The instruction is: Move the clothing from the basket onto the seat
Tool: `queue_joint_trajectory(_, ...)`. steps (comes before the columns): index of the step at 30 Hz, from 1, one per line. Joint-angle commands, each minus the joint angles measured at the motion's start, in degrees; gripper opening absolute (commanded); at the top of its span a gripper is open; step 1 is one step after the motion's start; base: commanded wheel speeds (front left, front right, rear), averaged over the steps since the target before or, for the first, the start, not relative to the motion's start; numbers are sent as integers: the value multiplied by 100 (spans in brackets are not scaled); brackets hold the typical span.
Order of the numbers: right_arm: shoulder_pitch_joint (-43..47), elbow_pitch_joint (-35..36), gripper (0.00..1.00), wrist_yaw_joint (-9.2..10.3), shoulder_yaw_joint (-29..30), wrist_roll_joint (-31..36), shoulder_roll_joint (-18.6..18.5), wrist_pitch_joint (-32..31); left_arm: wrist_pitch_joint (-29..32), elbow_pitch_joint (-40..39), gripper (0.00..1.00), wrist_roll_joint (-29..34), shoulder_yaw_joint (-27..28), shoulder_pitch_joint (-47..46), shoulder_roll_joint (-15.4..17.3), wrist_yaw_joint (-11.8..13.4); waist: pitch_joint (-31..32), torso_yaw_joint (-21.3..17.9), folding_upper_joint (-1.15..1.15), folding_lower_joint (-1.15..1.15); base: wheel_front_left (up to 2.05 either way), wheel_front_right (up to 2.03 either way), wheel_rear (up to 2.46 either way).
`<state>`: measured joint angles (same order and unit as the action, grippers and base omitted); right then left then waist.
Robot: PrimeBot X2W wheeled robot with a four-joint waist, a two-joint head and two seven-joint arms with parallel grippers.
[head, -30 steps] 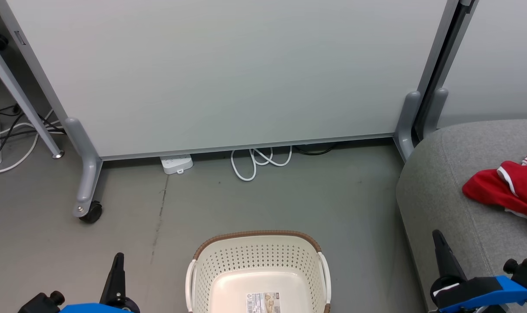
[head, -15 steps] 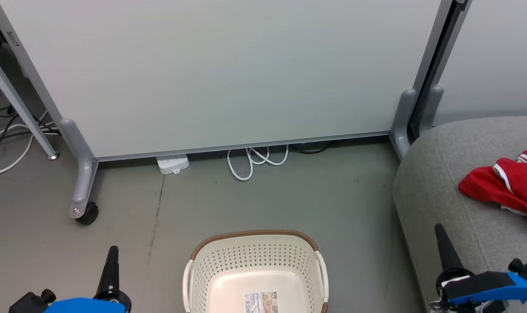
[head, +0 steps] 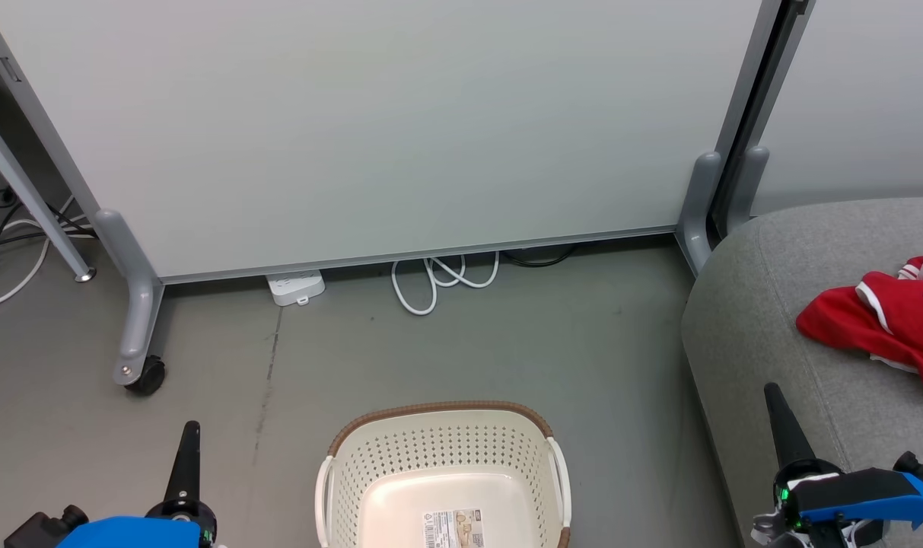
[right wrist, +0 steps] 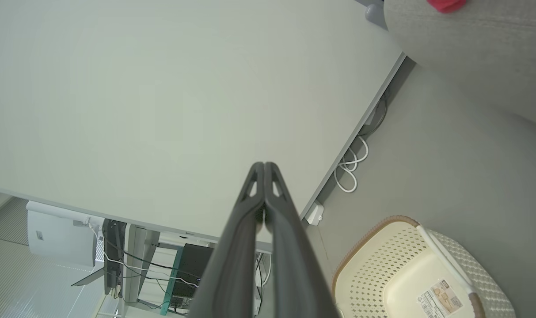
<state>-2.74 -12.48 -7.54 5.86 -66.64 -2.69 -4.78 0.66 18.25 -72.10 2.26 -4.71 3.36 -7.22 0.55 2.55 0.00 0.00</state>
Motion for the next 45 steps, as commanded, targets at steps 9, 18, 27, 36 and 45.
queue_joint_trajectory(9,-188,-19,0,6,23,-653,-25,-50,149,-155,0,-511,140,-150,15,-32,-14,-49,0,0,0,0,0)
queue_joint_trajectory(18,-246,-54,0,6,38,-1138,-26,-85,268,-225,0,-888,226,-159,2,-36,-27,-94,0,0,0,0,0)
queue_joint_trajectory(27,-279,-83,0,7,50,-1541,-27,-109,358,-289,0,-1207,277,-158,-11,-38,-38,-134,0,0,0,0,0)
queue_joint_trajectory(36,-337,-113,0,8,60,-1963,-29,-138,457,-347,0,-1543,354,-166,-26,-38,-51,-179,0,0,0,0,0)
queue_joint_trajectory(45,-360,-142,0,8,69,-2353,-30,-165,549,-407,0,-1857,422,-175,-36,-41,-64,-224,0,0,0,0,0)
